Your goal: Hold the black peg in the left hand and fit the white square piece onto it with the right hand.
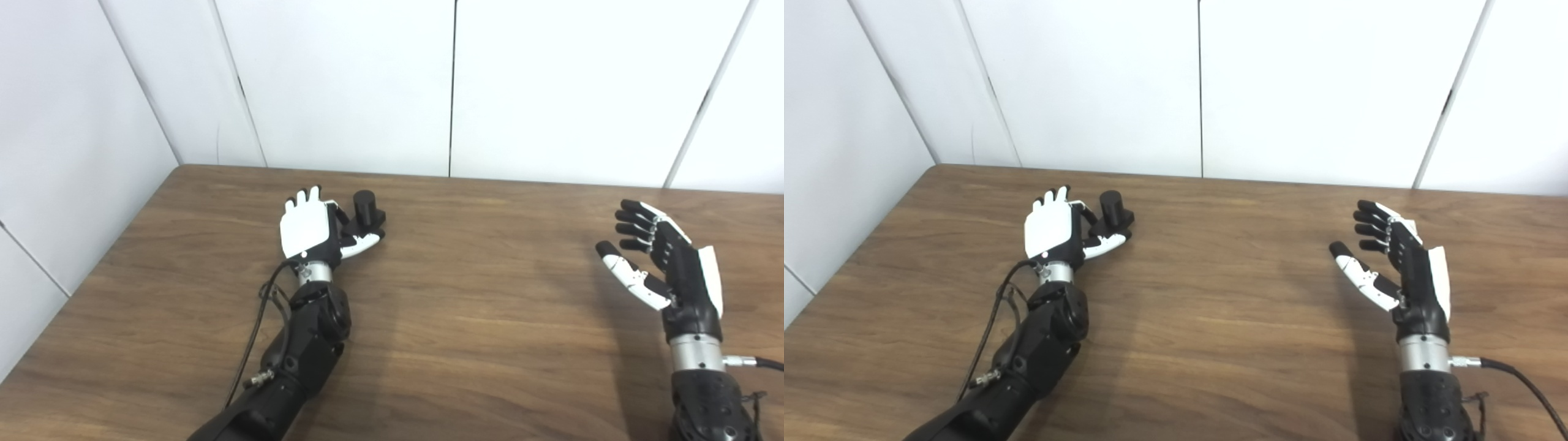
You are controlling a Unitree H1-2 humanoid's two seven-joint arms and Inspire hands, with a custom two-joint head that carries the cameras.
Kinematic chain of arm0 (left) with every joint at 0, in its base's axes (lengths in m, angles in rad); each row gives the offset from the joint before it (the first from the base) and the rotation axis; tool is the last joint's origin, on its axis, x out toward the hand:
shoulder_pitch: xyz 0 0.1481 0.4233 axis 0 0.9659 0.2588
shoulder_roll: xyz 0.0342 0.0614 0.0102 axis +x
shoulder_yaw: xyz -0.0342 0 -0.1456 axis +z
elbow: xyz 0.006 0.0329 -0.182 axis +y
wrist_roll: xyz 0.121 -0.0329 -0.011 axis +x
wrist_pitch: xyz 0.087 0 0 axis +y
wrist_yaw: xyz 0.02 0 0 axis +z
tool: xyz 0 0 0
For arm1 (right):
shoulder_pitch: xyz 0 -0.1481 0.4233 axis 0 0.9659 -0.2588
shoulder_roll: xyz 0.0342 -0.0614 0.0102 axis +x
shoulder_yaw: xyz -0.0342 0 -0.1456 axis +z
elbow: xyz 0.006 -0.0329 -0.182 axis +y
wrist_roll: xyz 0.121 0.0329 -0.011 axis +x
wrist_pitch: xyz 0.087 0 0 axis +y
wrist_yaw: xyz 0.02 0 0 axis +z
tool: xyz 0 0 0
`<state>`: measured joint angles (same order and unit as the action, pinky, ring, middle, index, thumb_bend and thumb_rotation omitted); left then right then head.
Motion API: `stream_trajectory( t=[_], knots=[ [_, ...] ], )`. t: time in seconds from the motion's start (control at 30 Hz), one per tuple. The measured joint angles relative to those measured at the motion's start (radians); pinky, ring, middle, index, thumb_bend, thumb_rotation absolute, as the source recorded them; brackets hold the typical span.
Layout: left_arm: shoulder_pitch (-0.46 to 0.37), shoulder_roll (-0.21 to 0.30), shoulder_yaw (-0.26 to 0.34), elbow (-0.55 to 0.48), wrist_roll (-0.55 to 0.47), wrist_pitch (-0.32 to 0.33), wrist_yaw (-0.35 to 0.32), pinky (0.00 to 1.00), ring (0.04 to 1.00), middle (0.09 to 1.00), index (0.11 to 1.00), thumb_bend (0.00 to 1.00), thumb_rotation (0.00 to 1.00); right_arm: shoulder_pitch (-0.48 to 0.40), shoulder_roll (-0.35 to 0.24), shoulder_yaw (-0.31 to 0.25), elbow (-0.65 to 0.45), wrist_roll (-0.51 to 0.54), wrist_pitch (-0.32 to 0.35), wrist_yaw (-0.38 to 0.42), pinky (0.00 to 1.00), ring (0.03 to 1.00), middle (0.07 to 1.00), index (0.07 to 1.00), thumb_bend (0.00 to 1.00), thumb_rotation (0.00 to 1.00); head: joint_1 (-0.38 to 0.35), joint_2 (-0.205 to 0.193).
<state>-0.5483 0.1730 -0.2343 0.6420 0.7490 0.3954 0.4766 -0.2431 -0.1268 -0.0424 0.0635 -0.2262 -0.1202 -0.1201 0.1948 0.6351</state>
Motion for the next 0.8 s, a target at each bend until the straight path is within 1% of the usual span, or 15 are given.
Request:
stream_trajectory(
  t=[0.1,0.2,0.27,0.33,0.5,0.53,0.57,0.63,0.8],
  knots=[
    [0.000,-0.001,-0.001,0.008,-0.003,-0.010,0.016,1.00,0.977,0.941,0.616,0.83,0.48,0.000,0.000,0.000,0.000,0.000,0.000,0.000,0.66,0.735,0.757,0.773,0.52,0.32,0.000,0.002],
    [0.000,-0.001,0.002,0.015,-0.018,-0.030,0.034,1.00,0.972,0.926,0.578,0.80,0.36,0.001,0.000,0.000,0.000,0.000,0.000,0.000,0.66,0.733,0.759,0.773,0.52,0.32,0.000,0.002],
    [0.000,-0.002,0.005,0.014,-0.033,-0.047,0.036,1.00,0.968,0.916,0.562,0.79,0.32,0.001,0.000,0.000,0.000,0.000,0.000,0.000,0.67,0.736,0.760,0.772,0.52,0.32,0.000,0.003],
    [0.000,-0.004,0.005,0.010,-0.039,-0.059,0.041,1.00,0.965,0.907,0.548,0.78,0.29,0.001,0.000,0.000,-0.002,0.000,0.000,0.000,0.68,0.740,0.760,0.773,0.52,0.32,-0.002,0.005],
    [-0.002,-0.008,0.004,0.005,-0.050,-0.065,0.048,1.00,0.957,0.895,0.536,0.78,0.27,0.005,0.000,-0.001,-0.013,-0.001,0.000,0.000,0.67,0.738,0.758,0.771,0.52,0.34,0.000,0.006],
    [-0.002,-0.008,0.004,0.005,-0.051,-0.065,0.049,1.00,0.957,0.895,0.509,0.62,0.16,0.005,0.000,-0.001,-0.014,-0.001,0.000,0.000,0.67,0.738,0.759,0.772,0.52,0.33,0.000,0.006],
    [-0.002,-0.008,0.004,0.005,-0.052,-0.066,0.049,1.00,0.956,0.895,0.500,0.57,0.12,0.005,0.000,-0.002,-0.015,-0.001,0.001,0.000,0.67,0.738,0.759,0.773,0.52,0.32,0.000,0.008],
    [-0.004,-0.008,0.005,0.005,-0.058,-0.073,0.053,1.00,0.948,0.891,0.492,0.53,0.09,0.005,0.000,-0.002,-0.015,-0.001,0.001,0.000,0.67,0.737,0.758,0.775,0.51,0.31,0.000,0.008],
    [-0.016,-0.010,0.004,0.000,-0.060,-0.098,0.056,1.00,0.937,0.886,0.489,0.52,0.09,0.005,0.000,-0.002,-0.015,-0.001,0.001,0.000,0.67,0.736,0.758,0.774,0.52,0.32,-0.002,0.009]
  ],
)
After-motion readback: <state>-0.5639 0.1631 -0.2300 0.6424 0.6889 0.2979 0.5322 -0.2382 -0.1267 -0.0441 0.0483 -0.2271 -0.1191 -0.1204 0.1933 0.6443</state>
